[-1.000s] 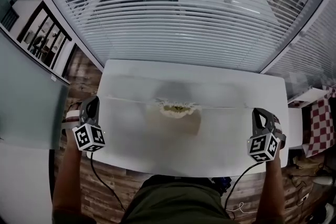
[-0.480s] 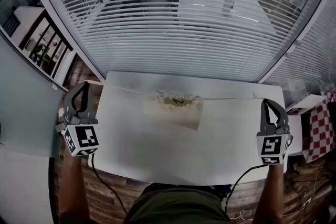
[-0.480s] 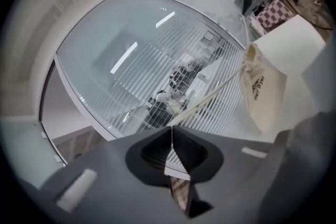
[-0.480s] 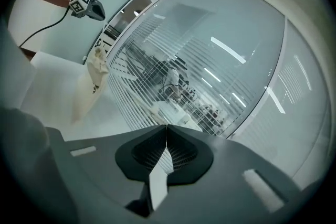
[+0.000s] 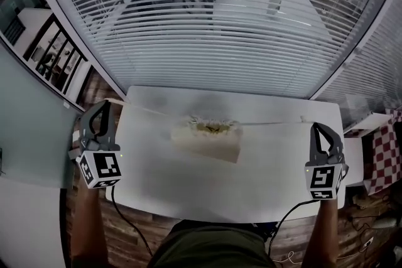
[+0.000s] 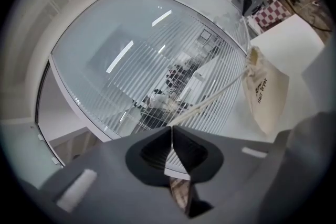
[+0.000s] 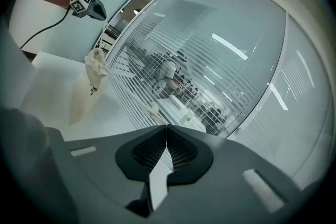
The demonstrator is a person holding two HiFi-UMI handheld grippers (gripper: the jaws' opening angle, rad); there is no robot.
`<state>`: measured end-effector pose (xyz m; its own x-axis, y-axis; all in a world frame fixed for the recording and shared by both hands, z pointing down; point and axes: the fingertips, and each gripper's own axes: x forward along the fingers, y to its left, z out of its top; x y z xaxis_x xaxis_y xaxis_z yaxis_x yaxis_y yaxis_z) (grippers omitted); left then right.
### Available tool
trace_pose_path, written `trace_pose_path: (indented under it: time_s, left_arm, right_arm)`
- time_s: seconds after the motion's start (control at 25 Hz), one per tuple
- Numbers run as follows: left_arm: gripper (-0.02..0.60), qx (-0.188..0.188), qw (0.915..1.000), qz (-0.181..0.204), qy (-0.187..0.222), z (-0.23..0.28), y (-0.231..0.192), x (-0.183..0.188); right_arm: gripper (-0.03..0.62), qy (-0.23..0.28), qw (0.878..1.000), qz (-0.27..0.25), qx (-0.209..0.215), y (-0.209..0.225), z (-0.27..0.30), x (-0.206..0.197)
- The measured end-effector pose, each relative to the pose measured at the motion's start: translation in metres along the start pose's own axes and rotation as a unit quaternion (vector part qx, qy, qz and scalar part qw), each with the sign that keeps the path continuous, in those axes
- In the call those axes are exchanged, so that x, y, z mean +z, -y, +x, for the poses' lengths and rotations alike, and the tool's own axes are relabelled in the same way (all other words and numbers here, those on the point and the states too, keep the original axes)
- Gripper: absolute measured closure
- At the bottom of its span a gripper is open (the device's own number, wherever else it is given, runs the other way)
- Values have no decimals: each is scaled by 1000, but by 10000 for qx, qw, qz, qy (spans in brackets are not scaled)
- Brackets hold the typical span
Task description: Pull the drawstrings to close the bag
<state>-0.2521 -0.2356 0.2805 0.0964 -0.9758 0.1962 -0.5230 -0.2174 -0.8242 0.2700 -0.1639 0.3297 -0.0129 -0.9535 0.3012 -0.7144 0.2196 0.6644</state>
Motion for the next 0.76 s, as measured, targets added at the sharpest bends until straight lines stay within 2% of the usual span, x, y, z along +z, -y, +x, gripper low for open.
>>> trace_pose_path:
  time_s: [0.76]
  left_arm:
    - [572,-141,9998,-89,-90,4,15,2]
  right_arm:
    - [577,-115,9998,-77,158,-6,8,-12]
